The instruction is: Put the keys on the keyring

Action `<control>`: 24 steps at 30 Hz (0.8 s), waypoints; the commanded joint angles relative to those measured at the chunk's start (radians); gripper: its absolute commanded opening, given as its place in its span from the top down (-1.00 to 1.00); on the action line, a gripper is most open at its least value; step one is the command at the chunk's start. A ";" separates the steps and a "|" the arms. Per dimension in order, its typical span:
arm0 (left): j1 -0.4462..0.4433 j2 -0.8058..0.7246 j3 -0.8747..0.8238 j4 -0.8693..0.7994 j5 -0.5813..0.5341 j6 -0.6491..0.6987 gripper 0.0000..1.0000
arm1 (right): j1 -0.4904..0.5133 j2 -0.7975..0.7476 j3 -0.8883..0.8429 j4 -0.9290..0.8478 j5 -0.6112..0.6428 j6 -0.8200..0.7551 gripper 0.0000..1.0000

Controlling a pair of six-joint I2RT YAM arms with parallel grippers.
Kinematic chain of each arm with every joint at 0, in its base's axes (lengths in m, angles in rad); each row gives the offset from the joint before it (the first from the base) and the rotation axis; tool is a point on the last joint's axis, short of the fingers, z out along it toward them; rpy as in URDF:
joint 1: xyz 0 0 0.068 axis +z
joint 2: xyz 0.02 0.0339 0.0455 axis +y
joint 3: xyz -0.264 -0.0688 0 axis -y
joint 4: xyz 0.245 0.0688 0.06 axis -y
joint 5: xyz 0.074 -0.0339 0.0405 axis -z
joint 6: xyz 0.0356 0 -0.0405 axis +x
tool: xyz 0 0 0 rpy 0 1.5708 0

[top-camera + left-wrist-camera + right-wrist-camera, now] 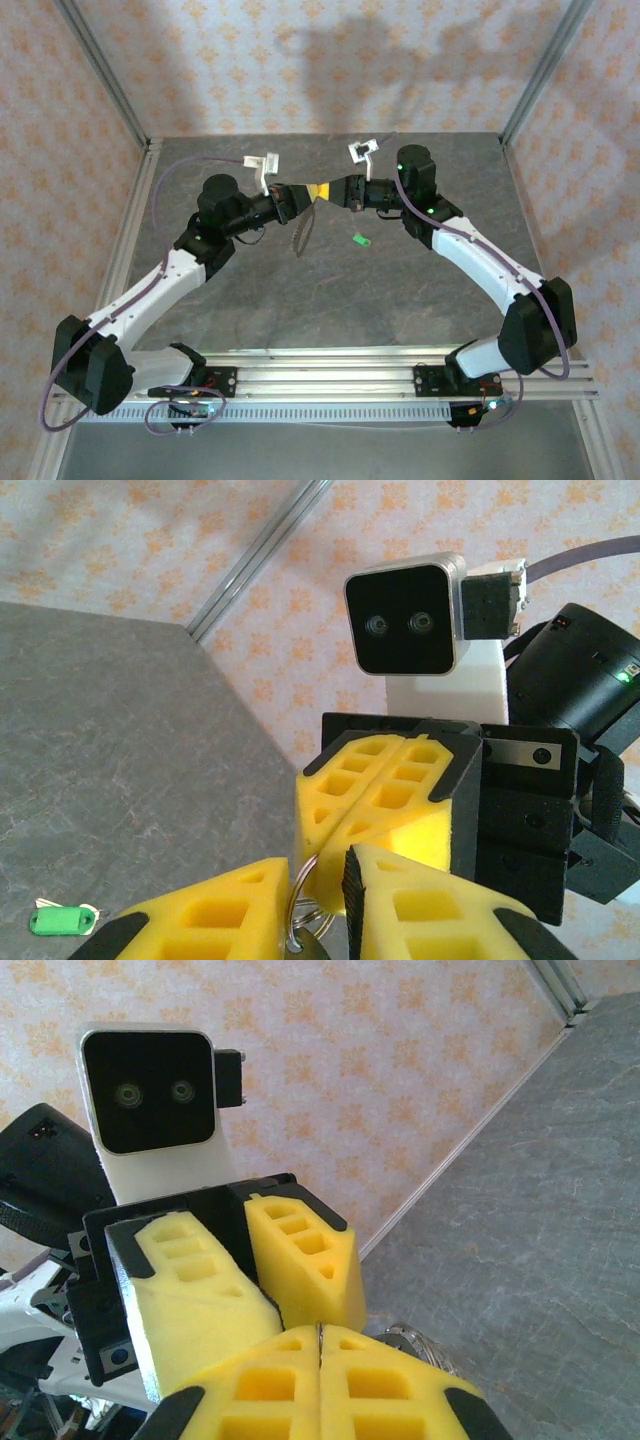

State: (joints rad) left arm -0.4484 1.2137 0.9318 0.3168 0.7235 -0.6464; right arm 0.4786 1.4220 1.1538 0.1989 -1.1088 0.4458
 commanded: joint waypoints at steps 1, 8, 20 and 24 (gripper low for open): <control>-0.043 -0.032 -0.020 -0.035 0.081 0.039 0.56 | 0.002 0.004 0.006 0.079 0.012 0.015 1.00; -0.071 -0.016 -0.009 -0.057 0.072 0.077 1.00 | 0.002 0.022 0.004 0.094 0.010 0.035 1.00; -0.090 0.003 -0.029 -0.129 -0.175 0.084 1.00 | 0.002 0.073 -0.051 0.164 0.064 0.105 1.00; -0.090 0.001 -0.093 -0.072 -0.258 0.069 1.00 | 0.002 0.110 -0.102 0.257 0.121 0.177 0.69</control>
State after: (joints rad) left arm -0.5068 1.2106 0.8818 0.2203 0.4870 -0.5751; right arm 0.4759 1.4990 1.0771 0.3099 -1.0786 0.5625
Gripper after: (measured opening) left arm 0.043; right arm 0.148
